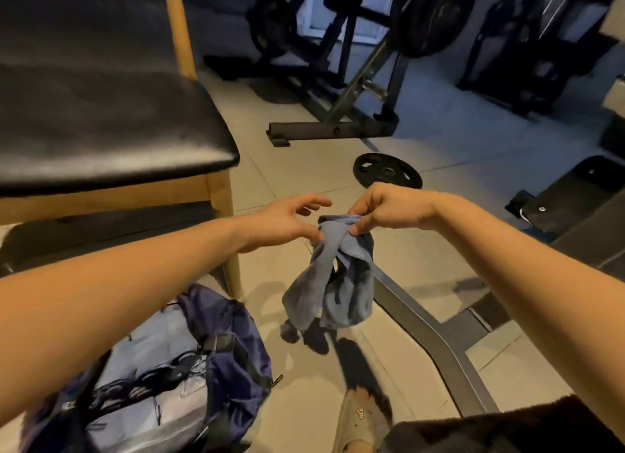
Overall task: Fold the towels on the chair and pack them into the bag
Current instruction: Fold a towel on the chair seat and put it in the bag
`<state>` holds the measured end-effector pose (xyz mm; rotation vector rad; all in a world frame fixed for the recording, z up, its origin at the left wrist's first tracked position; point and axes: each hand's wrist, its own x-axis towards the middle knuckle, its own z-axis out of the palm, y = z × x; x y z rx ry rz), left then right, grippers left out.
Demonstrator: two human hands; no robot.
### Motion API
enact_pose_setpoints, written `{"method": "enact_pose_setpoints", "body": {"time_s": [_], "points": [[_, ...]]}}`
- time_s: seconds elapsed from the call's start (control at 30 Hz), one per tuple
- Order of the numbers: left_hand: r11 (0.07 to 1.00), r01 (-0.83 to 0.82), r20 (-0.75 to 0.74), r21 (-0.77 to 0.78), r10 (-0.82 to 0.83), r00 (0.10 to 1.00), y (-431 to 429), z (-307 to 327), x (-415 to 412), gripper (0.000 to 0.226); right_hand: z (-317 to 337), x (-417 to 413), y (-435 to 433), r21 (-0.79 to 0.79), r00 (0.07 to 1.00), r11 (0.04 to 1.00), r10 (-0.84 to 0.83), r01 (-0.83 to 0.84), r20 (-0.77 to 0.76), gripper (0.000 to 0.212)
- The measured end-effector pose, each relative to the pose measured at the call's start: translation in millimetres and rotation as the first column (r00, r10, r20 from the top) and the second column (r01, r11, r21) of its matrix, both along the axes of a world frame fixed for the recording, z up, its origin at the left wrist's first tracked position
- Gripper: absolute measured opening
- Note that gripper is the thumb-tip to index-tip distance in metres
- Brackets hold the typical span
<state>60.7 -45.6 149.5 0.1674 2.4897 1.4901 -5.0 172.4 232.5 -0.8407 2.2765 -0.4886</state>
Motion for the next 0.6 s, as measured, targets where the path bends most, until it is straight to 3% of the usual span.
{"method": "enact_pose_setpoints", "body": {"time_s": [0.1, 0.17, 0.23, 0.33, 0.47, 0.6], "points": [[0.997, 0.066, 0.028, 0.042, -0.067, 0.997, -8, 36, 20, 0.050, 36, 26, -9, -0.076, 0.999, 0.996, 0.037, -0.039, -0.029, 0.015], [0.998, 0.065, 0.003, -0.025, -0.065, 0.998, -14, 55, 34, 0.026, 49, 37, -12, -0.089, 0.995, 0.993, 0.066, -0.073, -0.072, 0.015], [0.997, 0.050, -0.007, -0.052, -0.050, 0.999, -22, 70, 49, 0.016, 56, 45, -13, -0.110, 0.993, 0.991, 0.062, -0.073, -0.098, 0.016], [1.000, 0.016, -0.015, -0.026, -0.017, 1.000, -39, 85, 71, 0.014, 55, 51, -18, -0.197, 0.992, 0.980, 0.001, -0.026, -0.123, 0.022], [0.996, -0.081, -0.035, 0.045, 0.082, 0.996, -67, 98, 99, 0.028, 57, 63, -42, -0.401, 0.984, 0.916, -0.089, 0.021, -0.151, 0.036], [0.972, -0.210, -0.039, 0.106, 0.216, 0.976, -95, 97, 119, 0.030, 65, 69, -66, -0.593, 0.982, 0.802, -0.160, 0.070, -0.101, 0.029]]}}
